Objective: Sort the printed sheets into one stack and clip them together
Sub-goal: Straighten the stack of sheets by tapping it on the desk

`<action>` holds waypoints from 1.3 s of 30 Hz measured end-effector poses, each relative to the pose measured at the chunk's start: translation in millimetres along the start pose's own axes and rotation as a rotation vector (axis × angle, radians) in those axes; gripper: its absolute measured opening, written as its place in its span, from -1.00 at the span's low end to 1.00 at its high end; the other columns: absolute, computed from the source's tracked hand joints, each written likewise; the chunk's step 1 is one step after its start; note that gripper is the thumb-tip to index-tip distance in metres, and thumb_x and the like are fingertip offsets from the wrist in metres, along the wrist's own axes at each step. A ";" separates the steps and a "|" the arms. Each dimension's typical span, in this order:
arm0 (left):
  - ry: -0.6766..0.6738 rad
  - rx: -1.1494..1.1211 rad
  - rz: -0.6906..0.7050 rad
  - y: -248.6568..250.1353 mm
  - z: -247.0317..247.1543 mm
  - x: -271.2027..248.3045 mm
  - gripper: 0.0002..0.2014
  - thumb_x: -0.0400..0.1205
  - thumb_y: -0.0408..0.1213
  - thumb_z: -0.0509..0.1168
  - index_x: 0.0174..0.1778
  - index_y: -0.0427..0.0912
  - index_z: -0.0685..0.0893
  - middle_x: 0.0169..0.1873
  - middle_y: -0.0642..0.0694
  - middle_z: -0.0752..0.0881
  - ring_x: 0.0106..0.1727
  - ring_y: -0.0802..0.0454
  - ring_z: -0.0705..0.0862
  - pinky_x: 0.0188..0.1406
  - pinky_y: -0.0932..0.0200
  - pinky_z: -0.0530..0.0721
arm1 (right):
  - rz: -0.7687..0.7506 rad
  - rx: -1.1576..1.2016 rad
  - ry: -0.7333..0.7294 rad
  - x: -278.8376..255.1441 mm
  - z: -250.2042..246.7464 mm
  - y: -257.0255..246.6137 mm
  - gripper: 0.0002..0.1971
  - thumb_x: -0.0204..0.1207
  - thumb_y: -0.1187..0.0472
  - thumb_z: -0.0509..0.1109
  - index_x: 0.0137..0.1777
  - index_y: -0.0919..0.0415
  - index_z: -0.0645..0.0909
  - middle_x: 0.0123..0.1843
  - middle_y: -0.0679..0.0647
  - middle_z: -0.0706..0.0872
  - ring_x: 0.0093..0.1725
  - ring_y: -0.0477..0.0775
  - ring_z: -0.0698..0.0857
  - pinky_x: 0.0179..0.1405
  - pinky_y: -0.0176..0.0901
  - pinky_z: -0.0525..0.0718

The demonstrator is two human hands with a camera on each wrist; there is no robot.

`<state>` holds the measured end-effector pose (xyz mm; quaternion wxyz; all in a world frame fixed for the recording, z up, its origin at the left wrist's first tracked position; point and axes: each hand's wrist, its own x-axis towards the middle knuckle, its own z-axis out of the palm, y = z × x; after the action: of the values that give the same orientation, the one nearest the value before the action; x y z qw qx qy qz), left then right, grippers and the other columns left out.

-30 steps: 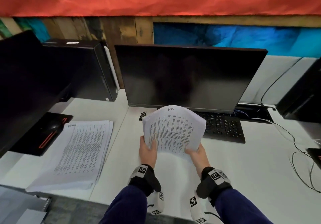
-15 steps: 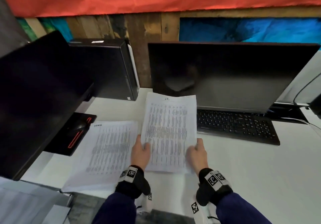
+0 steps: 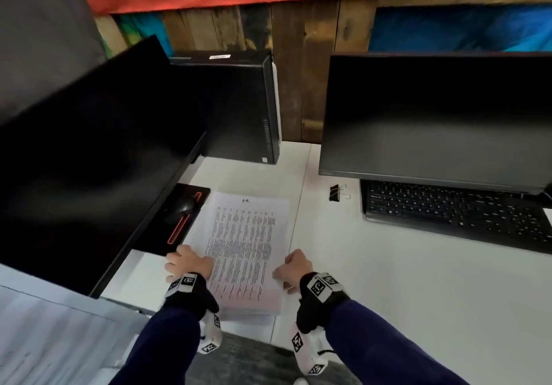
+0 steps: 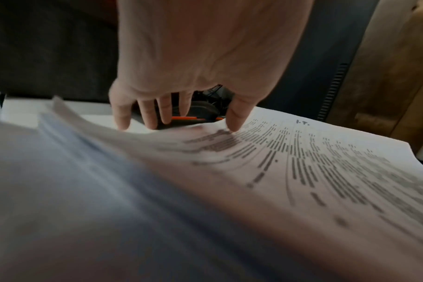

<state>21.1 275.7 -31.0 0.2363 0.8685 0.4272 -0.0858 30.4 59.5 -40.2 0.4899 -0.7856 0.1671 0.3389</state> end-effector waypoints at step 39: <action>-0.435 -0.201 0.075 88.8 86.1 -112.8 -0.14 0.48 -0.17 0.46 0.55 -0.38 0.12 0.45 -0.35 0.39 0.41 -0.26 0.47 0.28 -0.01 0.52 | 0.071 0.539 0.094 -19.5 -139.0 91.7 -0.31 0.36 0.01 0.49 0.36 0.33 0.29 0.21 0.35 0.63 0.15 0.34 0.68 0.19 0.21 0.67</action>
<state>25.2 108.5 -36.7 0.4111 0.8168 0.3403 -0.2191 13.2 -107.1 -46.5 0.6606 -0.6355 0.3013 0.2624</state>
